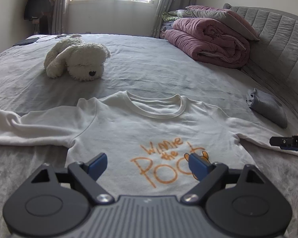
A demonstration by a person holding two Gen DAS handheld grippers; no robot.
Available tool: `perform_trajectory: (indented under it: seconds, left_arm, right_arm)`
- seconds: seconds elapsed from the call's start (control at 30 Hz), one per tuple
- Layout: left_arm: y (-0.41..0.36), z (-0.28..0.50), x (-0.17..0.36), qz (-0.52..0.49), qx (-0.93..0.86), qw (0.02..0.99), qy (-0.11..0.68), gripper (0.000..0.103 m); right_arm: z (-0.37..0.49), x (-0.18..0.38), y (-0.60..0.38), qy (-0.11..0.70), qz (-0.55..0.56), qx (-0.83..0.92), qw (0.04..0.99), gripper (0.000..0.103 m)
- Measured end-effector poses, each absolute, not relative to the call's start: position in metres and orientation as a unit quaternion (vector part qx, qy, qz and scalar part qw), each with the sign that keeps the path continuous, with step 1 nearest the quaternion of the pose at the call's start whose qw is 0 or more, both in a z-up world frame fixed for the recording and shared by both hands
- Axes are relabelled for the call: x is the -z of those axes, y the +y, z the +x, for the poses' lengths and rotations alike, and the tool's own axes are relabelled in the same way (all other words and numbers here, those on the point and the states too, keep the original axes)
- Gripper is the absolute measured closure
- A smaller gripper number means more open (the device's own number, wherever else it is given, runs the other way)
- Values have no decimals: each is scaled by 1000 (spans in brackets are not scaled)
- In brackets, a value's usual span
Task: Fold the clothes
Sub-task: 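Move both open grippers over the sweatshirt toward the other sleeve, then grasp the sleeve cuff with the right gripper and lift it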
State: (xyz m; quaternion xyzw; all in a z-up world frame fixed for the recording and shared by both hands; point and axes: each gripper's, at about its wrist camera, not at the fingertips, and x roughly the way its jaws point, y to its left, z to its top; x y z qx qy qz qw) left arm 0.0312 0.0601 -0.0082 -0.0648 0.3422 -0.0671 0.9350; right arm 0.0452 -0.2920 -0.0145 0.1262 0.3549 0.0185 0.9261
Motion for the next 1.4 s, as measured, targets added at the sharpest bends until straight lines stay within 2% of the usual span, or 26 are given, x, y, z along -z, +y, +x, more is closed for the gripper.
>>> perform_trajectory:
  seconds: [0.13,0.27,0.43,0.8,0.83,0.9,0.97,1.0,1.13,1.4]
  left_arm:
    - [67,45,13,-92,57,931,348,13]
    - [69,55,20,-96,40,930,352,11]
    - [72,64,28,-93,20,929,357,1]
    - [78,84,37,-108,13,923,368,0]
    - [78,85,38,-106,12,923,371,1]
    - [79,85,41,-103,9,921,375,0]
    - [78,84,41,-99,10,921,377,0]
    - [78,84,41,-97,11,921,377,0]
    - [75,84,41,-89,22,922,377,1]
    - [69,83,39,-70,38,921,382,1]
  right_arm:
    - [50,34,-316,383,199,56,900,31]
    - [47,35,-337,362,264,97,889,31]
    - [51,40,-354,335,283,159,885,31]
    - [62,44,-378,304,321,220,869,36]
    - [64,45,-378,298,313,227,873,40]
    - [65,49,-377,288,290,246,879,57]
    - [65,51,-378,278,290,253,880,83]
    - [64,52,-379,273,291,256,881,87]
    - [63,39,-377,244,296,244,891,93]
    - [63,1,-350,205,261,189,924,95]
